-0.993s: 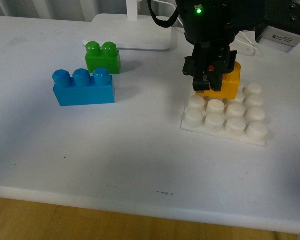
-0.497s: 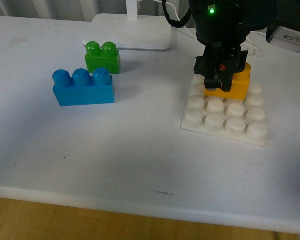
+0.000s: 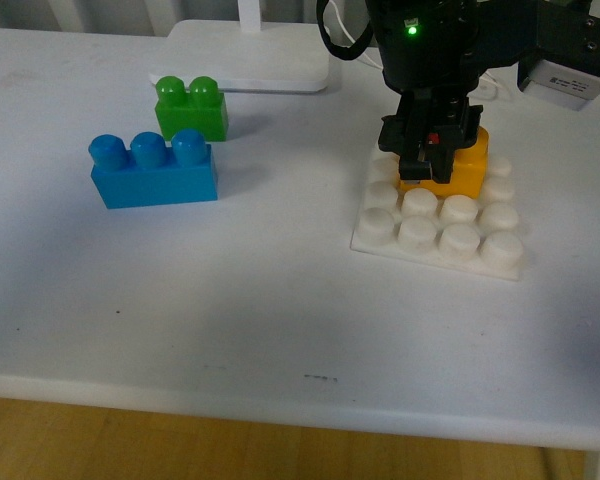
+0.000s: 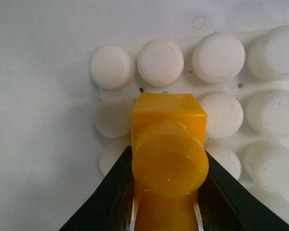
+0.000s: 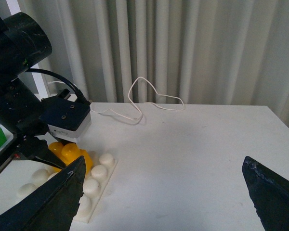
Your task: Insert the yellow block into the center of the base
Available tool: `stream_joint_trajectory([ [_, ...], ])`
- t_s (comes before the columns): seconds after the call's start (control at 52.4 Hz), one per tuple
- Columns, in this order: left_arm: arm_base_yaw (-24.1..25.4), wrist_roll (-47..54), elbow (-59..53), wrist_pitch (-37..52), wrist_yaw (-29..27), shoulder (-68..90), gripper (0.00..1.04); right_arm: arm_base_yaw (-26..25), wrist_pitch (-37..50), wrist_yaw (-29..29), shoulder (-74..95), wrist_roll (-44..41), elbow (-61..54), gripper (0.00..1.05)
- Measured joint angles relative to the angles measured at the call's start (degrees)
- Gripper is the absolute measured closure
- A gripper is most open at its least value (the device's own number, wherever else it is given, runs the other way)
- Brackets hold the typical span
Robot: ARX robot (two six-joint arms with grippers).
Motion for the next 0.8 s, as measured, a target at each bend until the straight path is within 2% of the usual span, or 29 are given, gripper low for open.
stream_joint_trajectory([
  [0.267,-0.2,-0.1,-3.5,4.5,0.0,0.0,0.73,0.0,0.0,0.0,0.0,0.0,0.0,0.09],
  [0.573,-0.3,-0.3,-4.0,4.7,-0.6,-1.2,0.73,0.0,0.0,0.0,0.0,0.0,0.0,0.09],
  [0.802,-0.3,-0.7,-6.3,5.9,-2.0,-3.4,0.43,0.0,0.0,0.0,0.0,0.0,0.0,0.09],
])
